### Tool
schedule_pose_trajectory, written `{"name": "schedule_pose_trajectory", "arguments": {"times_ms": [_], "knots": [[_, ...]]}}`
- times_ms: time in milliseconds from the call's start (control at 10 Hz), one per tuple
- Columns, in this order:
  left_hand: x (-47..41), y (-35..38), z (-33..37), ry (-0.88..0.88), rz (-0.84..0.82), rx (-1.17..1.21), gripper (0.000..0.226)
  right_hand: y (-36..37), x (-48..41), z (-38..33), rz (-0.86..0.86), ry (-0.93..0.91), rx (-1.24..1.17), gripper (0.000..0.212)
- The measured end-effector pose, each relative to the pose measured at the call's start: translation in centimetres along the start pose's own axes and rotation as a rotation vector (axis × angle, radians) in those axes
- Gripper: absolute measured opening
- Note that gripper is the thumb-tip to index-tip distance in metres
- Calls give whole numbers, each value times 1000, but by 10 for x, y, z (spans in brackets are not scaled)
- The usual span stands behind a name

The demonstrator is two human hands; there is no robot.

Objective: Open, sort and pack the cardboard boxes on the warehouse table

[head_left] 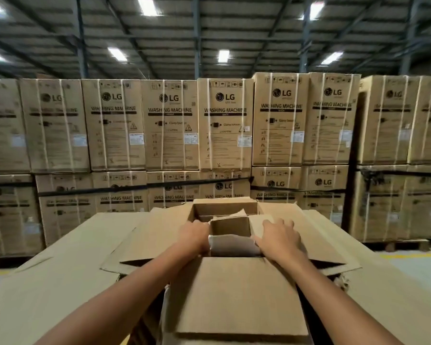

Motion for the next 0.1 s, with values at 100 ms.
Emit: {"name": "schedule_pose_trajectory", "arguments": {"times_ms": [100], "knots": [[-4, -10, -1, -7, 137, -35, 39, -4, -8, 4, 32, 0, -51, 56]]}}
Point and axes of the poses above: each hand's wrist, its own x-axis away from the middle knuckle, its own y-axis out of the palm, z = x × y, the point moved 2 cm from there along -x, towards the middle knuckle, and after that the axes turned 3 degrees about y, right-handed, at the moved point
